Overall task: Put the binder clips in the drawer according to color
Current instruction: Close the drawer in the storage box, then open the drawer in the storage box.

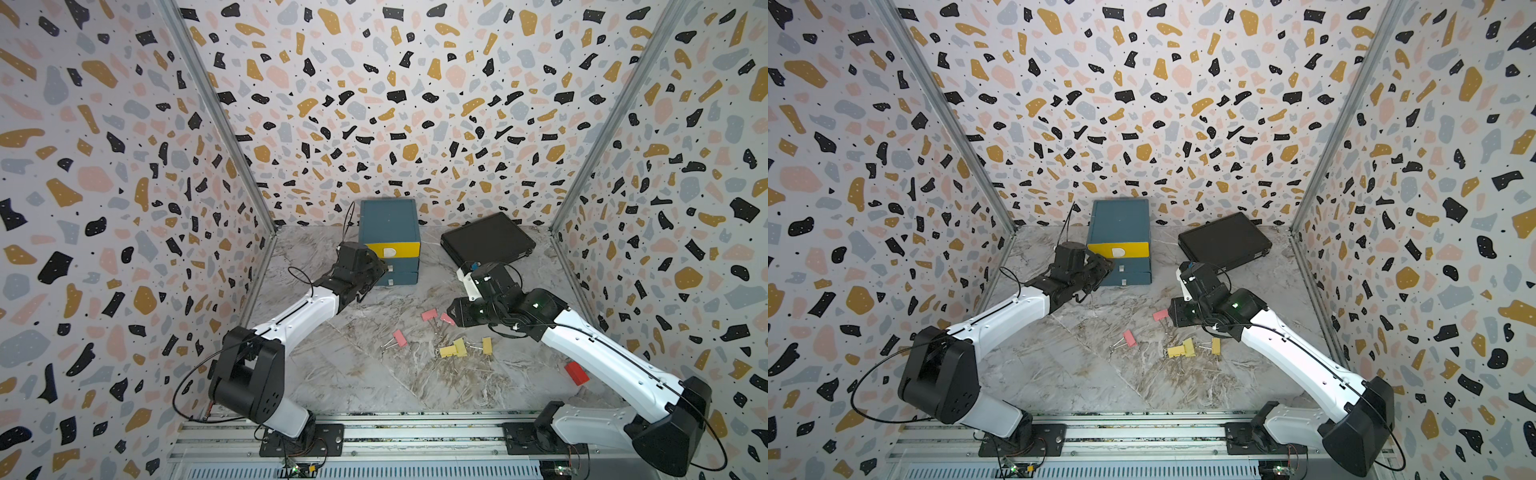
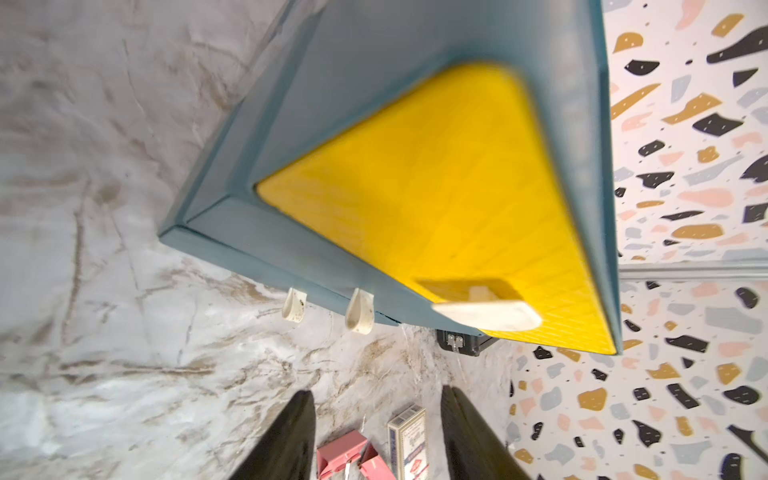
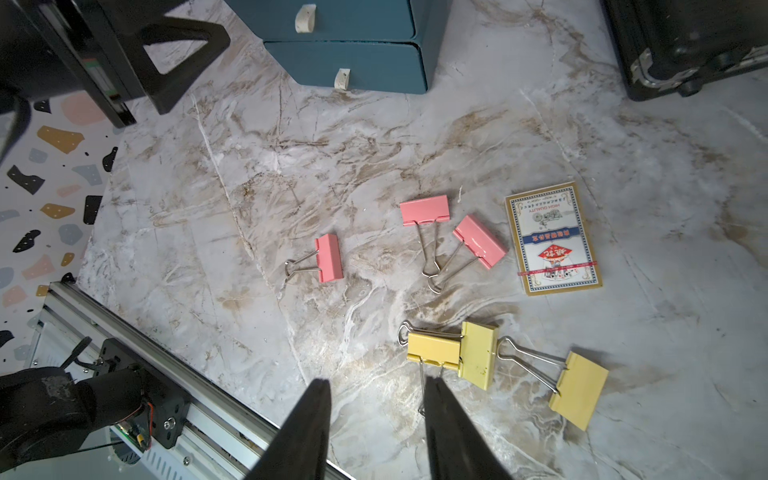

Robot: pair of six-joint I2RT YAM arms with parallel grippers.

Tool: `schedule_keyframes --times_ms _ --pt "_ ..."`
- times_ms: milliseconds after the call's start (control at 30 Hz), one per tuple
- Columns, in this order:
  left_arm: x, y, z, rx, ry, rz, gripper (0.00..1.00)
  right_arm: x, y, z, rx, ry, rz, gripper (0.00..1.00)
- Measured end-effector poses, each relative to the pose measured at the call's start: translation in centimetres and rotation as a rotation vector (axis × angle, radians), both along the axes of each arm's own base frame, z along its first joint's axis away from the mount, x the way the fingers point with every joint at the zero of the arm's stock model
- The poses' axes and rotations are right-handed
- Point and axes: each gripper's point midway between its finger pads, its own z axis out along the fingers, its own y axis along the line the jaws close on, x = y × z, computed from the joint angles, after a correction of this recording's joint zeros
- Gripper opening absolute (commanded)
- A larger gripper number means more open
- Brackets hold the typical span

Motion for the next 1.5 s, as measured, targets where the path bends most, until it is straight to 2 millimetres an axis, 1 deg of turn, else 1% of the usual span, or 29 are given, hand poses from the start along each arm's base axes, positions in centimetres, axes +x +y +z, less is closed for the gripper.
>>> schedule_keyframes --times_ms 133,233,300,367,467,567,667,733,967,1067,1233,1333,1500 --pt "0.9 -1.0 -3.4 -0.124 0.043 0.047 0.55 0.0 -0.1 -0.3 -0.002 0.007 -0.001 0.42" --pt "1.8 -1.5 -4.4 -0.198 0.048 0.076 0.55 0.1 -0.2 -0.2 0.0 0.005 -0.006 0.43" --pt "2.3 -1.7 -4.3 -0.231 0.038 0.089 0.55 0.1 -0.2 -0.2 0.001 0.006 -0.007 0.42" --pt "2.8 -1.9 -3.6 -0.265 0.015 0.098 0.53 0.1 -0.2 -0.2 0.002 0.007 -0.005 0.43" --pt "3.5 -2.2 -2.7 -0.313 -0.018 0.107 0.46 0.2 -0.3 -0.2 0.003 0.007 -0.006 0.43" --pt "3.9 -2.4 -3.1 -0.344 -0.017 0.12 0.39 0.3 -0.4 -0.3 0.003 0.008 -0.008 0.43" --pt "4.3 -2.5 -4.1 -0.365 -0.003 0.132 0.33 0.3 -0.4 -0.3 0.003 0.007 -0.01 0.43" --pt "4.3 -2.5 -4.4 -0.372 0.004 0.139 0.28 0.4 -0.5 -0.3 0.002 0.007 -0.01 0.43" --pt "4.7 -2.5 -3.8 -0.412 -0.027 0.154 0.07 0.4 -0.6 -0.3 0.002 0.006 -0.013 0.43" --pt "4.7 -2.4 -3.7 -0.421 -0.034 0.16 0.0 0.5 -0.6 -0.3 0.001 0.005 -0.012 0.43" --pt "4.5 -2.2 -3.9 -0.423 -0.038 0.165 0.0 0.6 -0.7 -0.3 -0.003 0.003 -0.017 0.42" --pt "3.5 -1.7 -4.0 -0.42 -0.038 0.169 0.0 0.6 -1.0 -0.7 -0.018 0.004 -0.026 0.43" --pt "0.7 -0.5 -4.0 -0.411 -0.029 0.171 0.0 -0.1 -2.1 -2.8 -0.075 0.048 -0.045 0.43"
